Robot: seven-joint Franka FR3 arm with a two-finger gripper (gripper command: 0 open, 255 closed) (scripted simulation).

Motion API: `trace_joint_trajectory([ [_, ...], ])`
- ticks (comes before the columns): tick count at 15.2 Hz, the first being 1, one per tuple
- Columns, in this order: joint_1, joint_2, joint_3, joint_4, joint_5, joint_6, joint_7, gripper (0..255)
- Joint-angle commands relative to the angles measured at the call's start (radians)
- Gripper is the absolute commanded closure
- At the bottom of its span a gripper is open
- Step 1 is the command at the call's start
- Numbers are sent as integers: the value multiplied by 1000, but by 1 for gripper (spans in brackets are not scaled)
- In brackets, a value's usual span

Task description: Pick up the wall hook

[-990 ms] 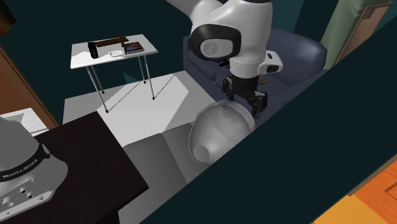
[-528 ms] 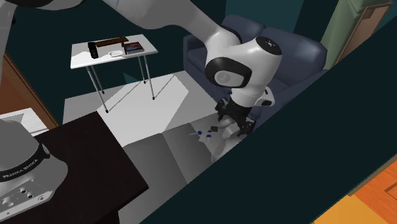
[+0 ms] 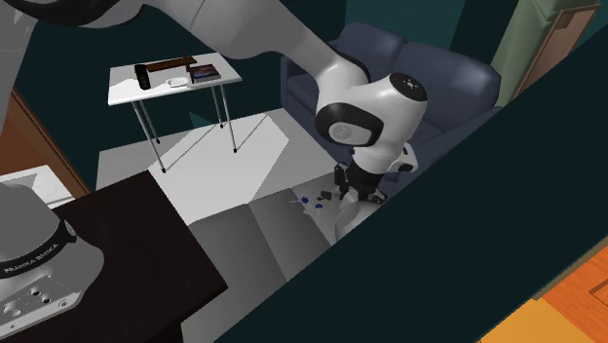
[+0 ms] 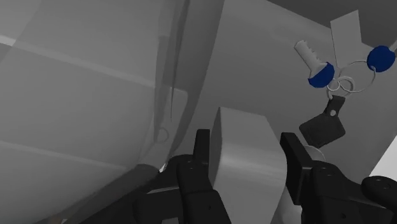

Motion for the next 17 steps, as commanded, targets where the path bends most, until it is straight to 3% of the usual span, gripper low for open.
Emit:
trace_joint_trajectory([
  [1, -2, 3, -2, 0, 0, 0, 0, 255],
  [8, -1, 0, -1, -6, 0, 3, 0, 255],
  [17, 13, -78, -24, -8, -33, -68, 30, 255],
])
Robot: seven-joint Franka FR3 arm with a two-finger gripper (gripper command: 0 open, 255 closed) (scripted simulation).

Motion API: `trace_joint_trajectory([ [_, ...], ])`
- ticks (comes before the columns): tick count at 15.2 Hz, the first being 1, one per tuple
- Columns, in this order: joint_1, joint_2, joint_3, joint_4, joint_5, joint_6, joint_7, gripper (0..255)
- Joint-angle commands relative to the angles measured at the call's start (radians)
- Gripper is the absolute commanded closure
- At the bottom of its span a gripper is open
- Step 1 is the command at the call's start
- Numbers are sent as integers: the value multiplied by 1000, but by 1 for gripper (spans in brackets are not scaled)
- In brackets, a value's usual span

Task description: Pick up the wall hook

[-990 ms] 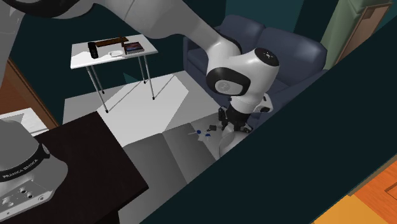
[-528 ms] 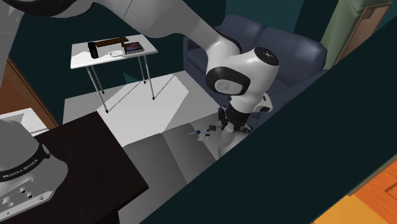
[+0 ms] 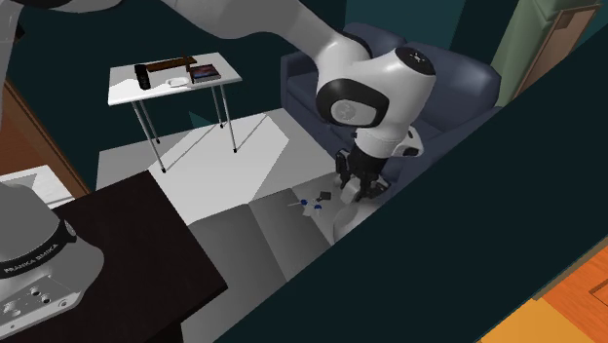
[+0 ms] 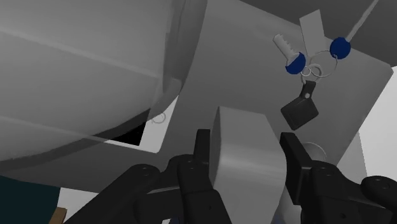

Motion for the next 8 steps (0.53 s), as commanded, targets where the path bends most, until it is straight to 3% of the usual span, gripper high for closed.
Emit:
trace_joint_trajectory([
  [1, 2, -18, -5, -2, -7, -15, 5, 255],
  [8, 8, -58, -16, 6, -26, -60, 23, 255],
])
